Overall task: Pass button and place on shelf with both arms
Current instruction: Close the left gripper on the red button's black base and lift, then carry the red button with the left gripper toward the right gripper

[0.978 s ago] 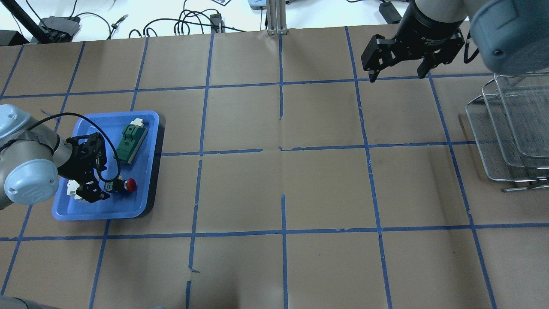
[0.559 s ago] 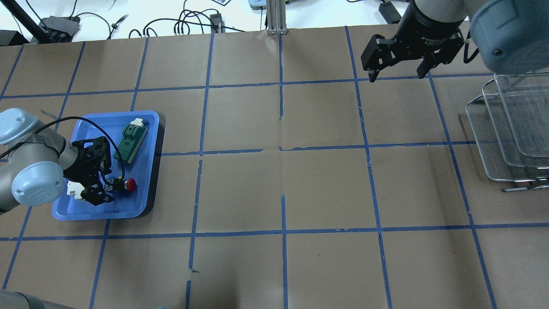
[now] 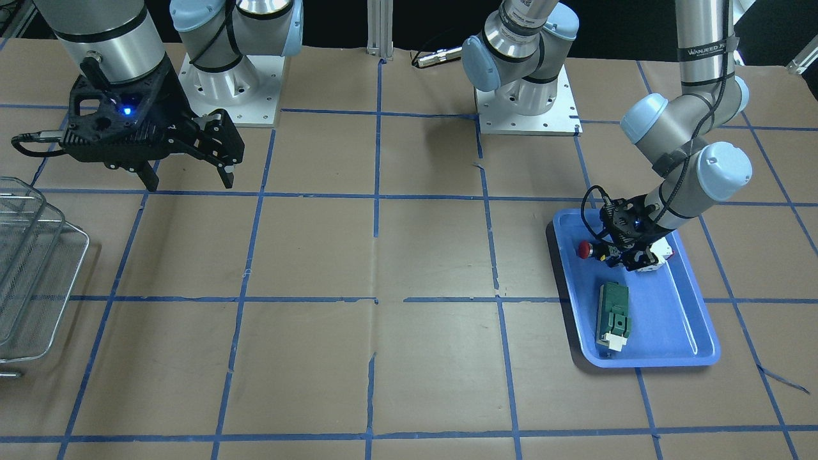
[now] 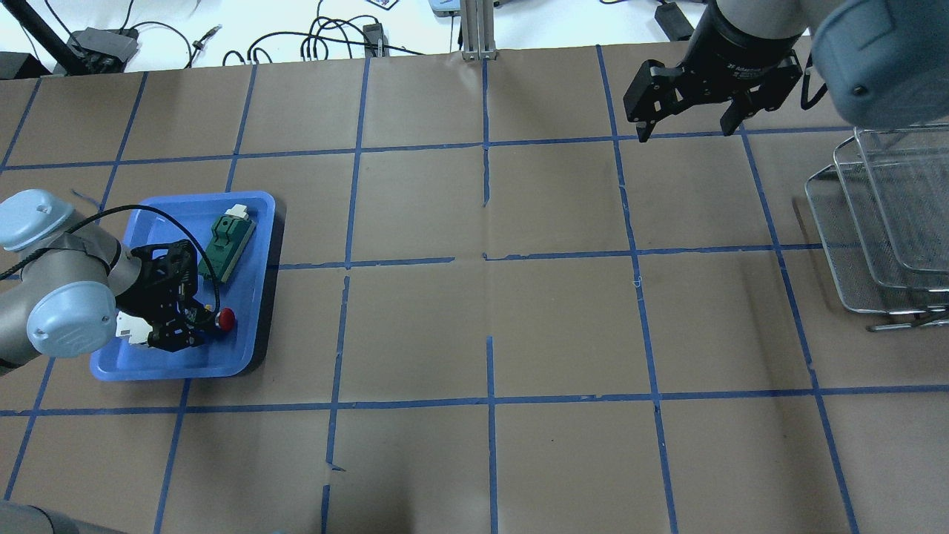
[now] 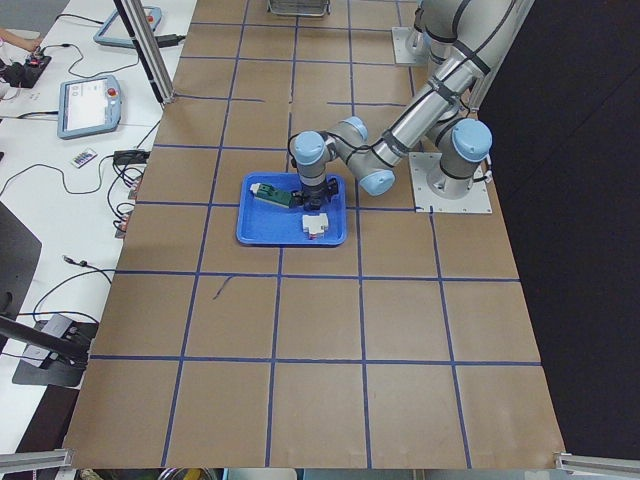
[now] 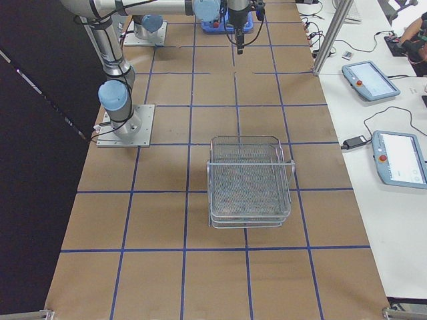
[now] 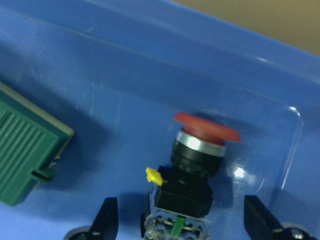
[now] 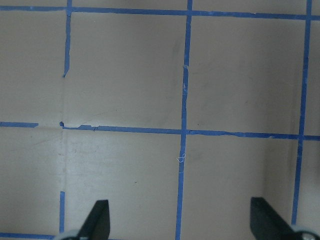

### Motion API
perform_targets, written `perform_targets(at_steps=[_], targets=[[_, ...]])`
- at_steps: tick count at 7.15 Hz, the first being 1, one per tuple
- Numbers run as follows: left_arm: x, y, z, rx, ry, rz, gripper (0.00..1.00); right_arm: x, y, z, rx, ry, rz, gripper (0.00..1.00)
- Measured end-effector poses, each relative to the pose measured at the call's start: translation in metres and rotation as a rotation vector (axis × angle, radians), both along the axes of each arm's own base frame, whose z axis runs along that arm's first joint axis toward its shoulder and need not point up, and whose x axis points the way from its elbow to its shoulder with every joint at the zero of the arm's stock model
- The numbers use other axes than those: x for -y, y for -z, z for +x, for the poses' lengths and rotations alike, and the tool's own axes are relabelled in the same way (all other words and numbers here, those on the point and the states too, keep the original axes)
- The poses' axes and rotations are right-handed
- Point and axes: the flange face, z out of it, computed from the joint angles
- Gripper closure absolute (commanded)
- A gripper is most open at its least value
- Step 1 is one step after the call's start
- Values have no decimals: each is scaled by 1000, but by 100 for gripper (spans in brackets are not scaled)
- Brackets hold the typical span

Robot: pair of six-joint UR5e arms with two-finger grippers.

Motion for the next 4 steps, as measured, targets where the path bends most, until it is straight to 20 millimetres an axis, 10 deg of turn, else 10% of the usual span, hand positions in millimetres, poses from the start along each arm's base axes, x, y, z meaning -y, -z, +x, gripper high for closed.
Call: perform_targets(at_steps=[4], targets=[[12, -55, -51, -22, 50, -108, 100, 1, -1, -2, -2, 1, -3, 0]])
